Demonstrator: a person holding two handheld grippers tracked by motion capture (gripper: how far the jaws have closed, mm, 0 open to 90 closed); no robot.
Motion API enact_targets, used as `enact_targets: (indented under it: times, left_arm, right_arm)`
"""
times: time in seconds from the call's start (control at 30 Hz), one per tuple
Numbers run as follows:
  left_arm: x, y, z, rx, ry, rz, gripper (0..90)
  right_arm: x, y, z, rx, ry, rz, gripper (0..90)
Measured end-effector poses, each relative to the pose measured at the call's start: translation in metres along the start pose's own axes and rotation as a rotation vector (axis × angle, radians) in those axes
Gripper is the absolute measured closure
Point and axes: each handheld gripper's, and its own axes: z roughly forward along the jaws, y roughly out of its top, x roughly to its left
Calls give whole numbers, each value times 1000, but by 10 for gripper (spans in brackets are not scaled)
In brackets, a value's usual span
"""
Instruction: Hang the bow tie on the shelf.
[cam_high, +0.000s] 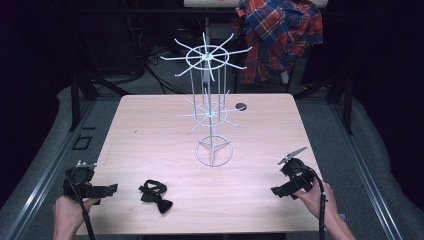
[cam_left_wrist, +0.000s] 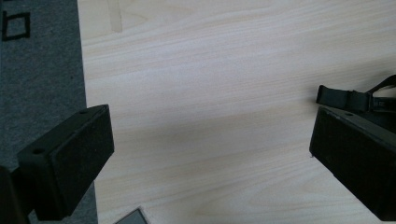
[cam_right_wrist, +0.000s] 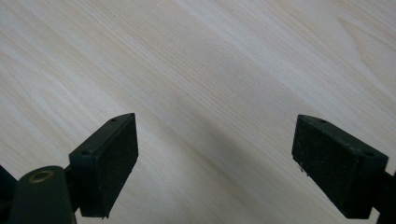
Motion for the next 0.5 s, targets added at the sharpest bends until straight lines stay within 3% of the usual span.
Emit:
enact_targets:
  times: [0.23,0.37,0.5]
  left_arm:
    - [-6,2,-2,-13,-16,21,0]
    - [-8,2,-3,-24,-20,33,0]
    - [-11,4,-4,-19,-36,38,0]
  right_arm:
    - [-1,-2,-1,-1,6,0,137]
    - [2,-1,-4,3,-23,-16,137]
    - [2,-2,0,0,2,-11,136]
